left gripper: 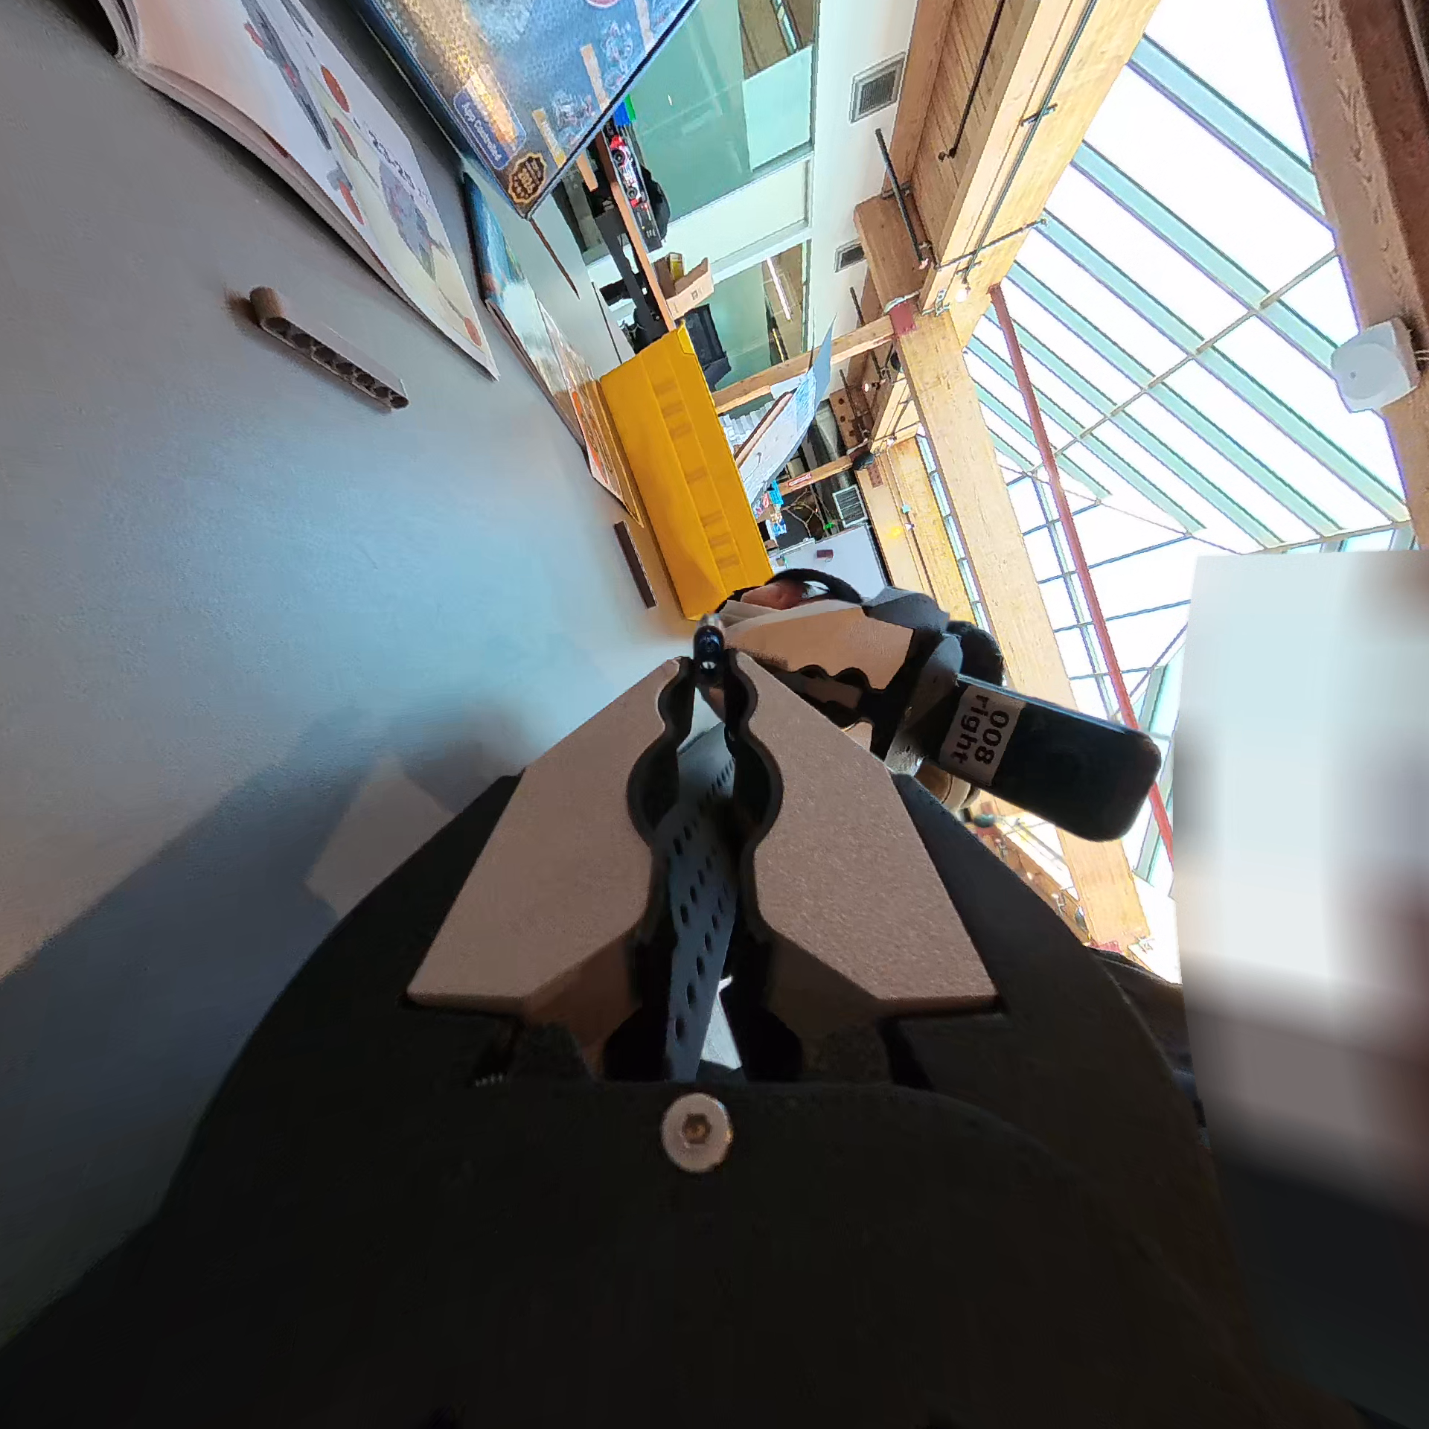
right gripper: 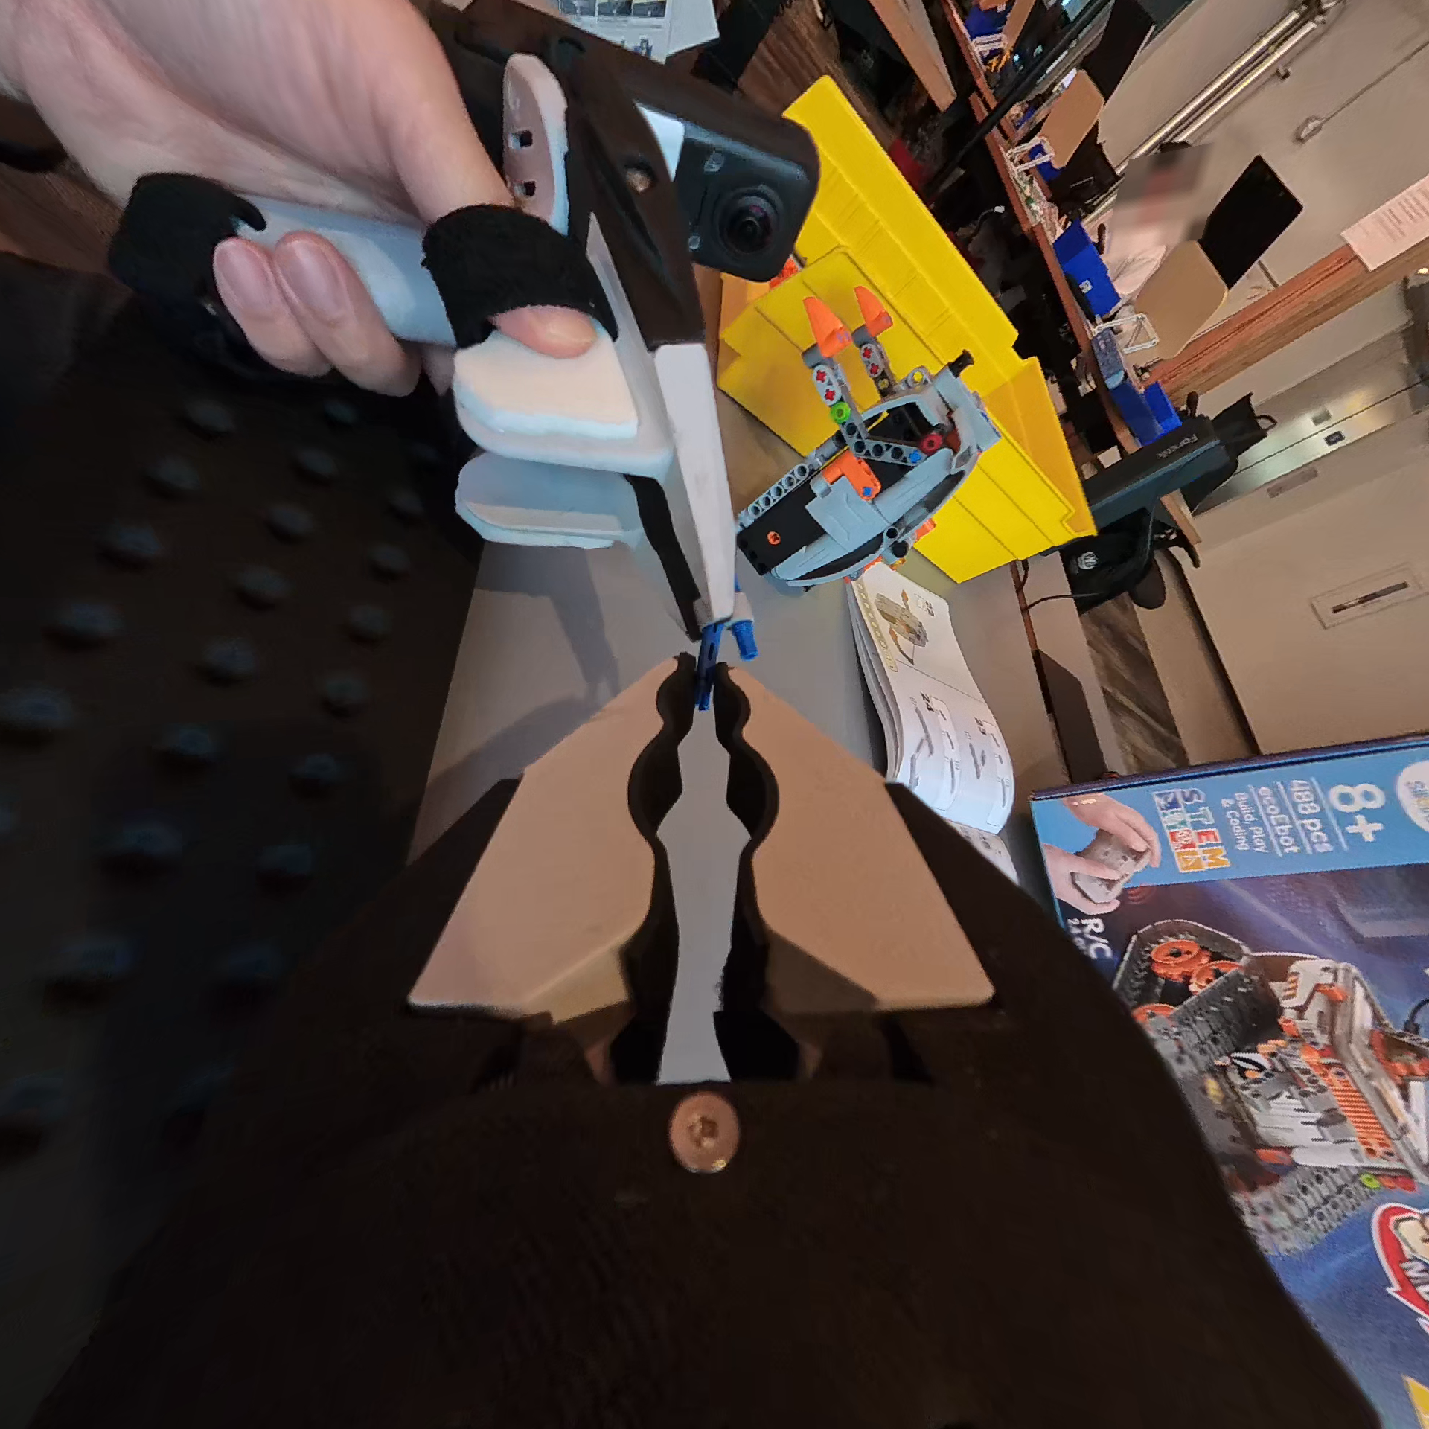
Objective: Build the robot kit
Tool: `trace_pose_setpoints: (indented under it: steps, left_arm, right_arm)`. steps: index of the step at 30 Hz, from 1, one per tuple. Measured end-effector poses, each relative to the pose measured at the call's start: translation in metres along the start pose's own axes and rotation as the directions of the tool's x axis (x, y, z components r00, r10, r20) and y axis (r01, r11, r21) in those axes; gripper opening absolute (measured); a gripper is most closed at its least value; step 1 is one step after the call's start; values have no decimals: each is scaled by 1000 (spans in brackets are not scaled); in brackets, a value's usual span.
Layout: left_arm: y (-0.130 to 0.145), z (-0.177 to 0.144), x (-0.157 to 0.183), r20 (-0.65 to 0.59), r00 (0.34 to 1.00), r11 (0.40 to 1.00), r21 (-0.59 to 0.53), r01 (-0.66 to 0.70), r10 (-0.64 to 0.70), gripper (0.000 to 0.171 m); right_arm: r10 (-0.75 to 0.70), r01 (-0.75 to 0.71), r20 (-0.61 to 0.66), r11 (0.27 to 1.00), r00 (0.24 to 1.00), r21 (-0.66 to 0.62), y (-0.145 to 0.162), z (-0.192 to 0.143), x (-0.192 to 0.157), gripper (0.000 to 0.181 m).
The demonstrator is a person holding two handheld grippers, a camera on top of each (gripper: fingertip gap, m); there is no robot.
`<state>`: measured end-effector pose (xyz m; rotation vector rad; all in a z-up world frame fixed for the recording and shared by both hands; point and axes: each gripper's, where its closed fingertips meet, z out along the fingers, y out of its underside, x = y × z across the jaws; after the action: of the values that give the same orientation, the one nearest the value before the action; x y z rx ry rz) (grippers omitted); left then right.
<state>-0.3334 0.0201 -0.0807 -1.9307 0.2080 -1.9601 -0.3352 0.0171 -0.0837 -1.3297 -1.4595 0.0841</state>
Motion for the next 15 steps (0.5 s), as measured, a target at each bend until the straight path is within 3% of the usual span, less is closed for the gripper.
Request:
trace_pose_setpoints:
  steps: [5, 15]
  left_arm:
    - [4, 1, -3, 8, 1000, 999, -28, 20, -20, 5]
    - [17, 1, 1, -22, 999, 990, -142, 23, -26, 5]
  right_arm:
    - [-90, 90, 10, 996, 996, 7, 1, -2, -5, 2]
    - [-43, 30, 102, 991, 994, 129, -2, -10, -12, 2]
